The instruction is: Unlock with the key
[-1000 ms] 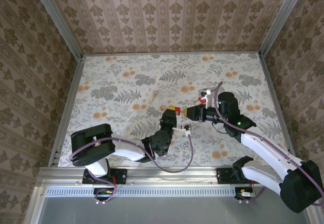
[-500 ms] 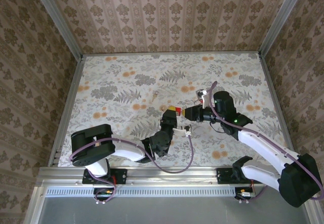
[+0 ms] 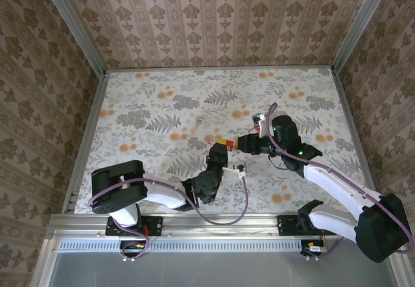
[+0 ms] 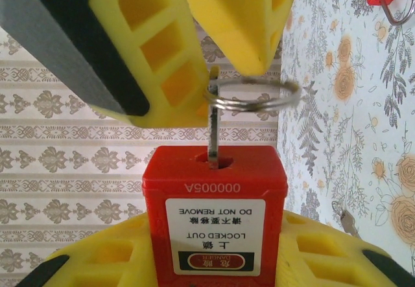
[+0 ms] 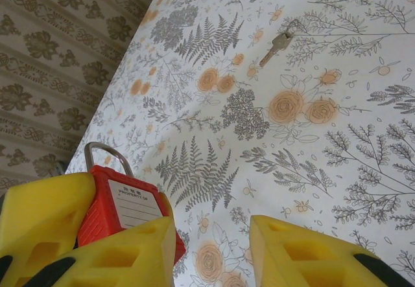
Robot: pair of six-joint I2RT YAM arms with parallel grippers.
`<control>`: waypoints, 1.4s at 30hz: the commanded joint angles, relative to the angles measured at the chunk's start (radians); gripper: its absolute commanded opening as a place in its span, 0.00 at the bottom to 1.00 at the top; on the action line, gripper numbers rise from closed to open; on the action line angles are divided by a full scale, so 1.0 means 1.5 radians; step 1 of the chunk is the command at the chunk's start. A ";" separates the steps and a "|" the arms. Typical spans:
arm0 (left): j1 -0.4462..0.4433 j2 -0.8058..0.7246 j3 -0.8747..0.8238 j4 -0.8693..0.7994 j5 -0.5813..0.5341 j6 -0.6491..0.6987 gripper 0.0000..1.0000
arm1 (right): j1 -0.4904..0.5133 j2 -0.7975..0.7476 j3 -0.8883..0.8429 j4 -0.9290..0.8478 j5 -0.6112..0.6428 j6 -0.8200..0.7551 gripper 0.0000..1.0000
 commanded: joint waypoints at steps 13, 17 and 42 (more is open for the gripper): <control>0.008 0.035 0.021 0.060 -0.012 0.015 0.00 | -0.066 0.069 -0.059 0.206 -0.230 0.330 0.83; 0.013 0.043 0.030 0.060 0.000 0.009 0.00 | -0.065 0.083 -0.096 0.311 -0.262 0.401 0.81; 0.015 0.080 0.066 0.060 0.012 -0.003 0.00 | -0.056 0.106 -0.129 0.443 -0.256 0.505 0.30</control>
